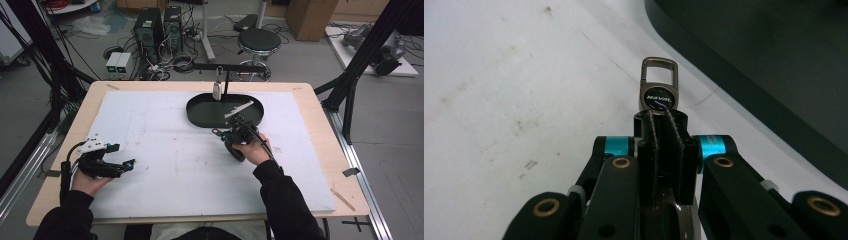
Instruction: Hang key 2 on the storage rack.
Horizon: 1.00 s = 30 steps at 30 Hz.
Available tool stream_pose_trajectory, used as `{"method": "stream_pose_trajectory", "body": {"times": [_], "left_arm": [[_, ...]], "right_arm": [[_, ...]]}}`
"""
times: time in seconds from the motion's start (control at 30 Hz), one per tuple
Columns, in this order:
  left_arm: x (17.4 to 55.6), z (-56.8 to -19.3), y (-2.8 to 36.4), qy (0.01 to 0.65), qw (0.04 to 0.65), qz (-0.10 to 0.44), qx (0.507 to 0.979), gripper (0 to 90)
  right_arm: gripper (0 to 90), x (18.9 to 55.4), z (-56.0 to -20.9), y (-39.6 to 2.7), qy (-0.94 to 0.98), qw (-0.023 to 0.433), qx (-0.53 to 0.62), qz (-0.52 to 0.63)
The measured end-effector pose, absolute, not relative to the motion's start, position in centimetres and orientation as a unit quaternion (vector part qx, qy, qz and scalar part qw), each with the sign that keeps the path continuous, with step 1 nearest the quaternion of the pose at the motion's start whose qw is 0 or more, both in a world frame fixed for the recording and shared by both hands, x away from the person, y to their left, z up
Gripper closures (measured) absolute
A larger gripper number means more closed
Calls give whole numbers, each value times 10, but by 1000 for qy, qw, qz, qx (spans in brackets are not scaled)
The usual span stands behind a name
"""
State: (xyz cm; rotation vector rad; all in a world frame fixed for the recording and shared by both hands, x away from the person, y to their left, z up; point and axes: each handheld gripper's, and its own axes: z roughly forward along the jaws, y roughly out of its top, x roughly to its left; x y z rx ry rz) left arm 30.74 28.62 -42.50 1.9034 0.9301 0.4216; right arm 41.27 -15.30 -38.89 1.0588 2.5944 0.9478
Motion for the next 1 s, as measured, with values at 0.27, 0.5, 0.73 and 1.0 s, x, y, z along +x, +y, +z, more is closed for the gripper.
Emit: {"method": "stream_pose_trajectory", "body": {"times": [0.27, 0.5, 0.73, 1.0], "left_arm": [[308, -425, 285, 380, 474, 171, 776, 111], [307, -424, 286, 379, 471, 172, 778, 111], [307, -424, 286, 379, 469, 172, 779, 111], [307, -424, 286, 379, 473, 172, 777, 111]], "right_arm": [[847, 420, -365, -167, 856, 89, 365, 356], [847, 429, -343, -167, 847, 96, 363, 377], [848, 435, -330, -169, 841, 96, 362, 390], [848, 445, -308, -176, 829, 105, 367, 408]]}}
